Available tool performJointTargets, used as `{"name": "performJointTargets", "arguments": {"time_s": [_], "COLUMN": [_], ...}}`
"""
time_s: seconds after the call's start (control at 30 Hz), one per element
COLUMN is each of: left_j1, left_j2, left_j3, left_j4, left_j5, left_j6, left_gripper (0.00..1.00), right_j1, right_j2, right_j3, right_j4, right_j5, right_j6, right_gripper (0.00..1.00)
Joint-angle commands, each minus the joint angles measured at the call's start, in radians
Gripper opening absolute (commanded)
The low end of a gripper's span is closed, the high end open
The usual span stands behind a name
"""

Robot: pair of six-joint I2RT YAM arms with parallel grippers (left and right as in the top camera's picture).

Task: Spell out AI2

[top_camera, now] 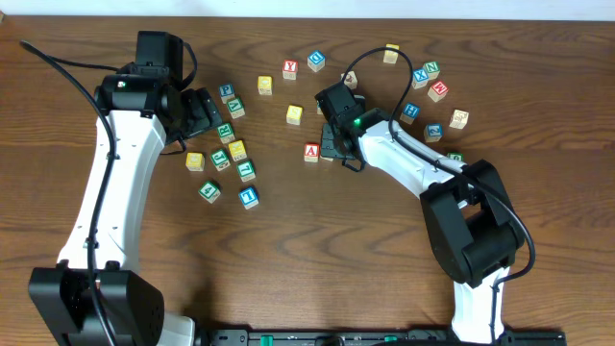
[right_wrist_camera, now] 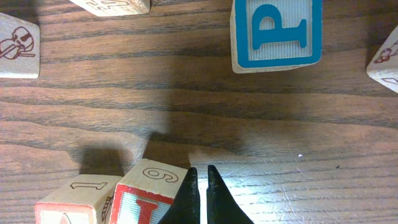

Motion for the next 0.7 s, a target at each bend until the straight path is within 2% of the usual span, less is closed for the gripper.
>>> {"name": "performJointTargets", "arguments": {"time_s": [0.0, 0.67], "left_j1": [0.000, 0.000], "left_j2": [0.002, 0.002], "left_j3": [0.009, 0.009], "left_j4": [-0.005, -0.005], "left_j5": [-0.020, -0.020], "left_j6": [0.006, 0.006], "left_gripper": [0.98, 0.98], "right_j1": [0.005, 0.004], "right_j2": [-0.022, -0.022], "right_j3": [-0.011, -0.011], "right_j4": [0.005, 0.038], "right_j5": [-0.002, 0.003], "right_j6": [-0.015, -0.042], "right_gripper": [0.01, 0.01]}}
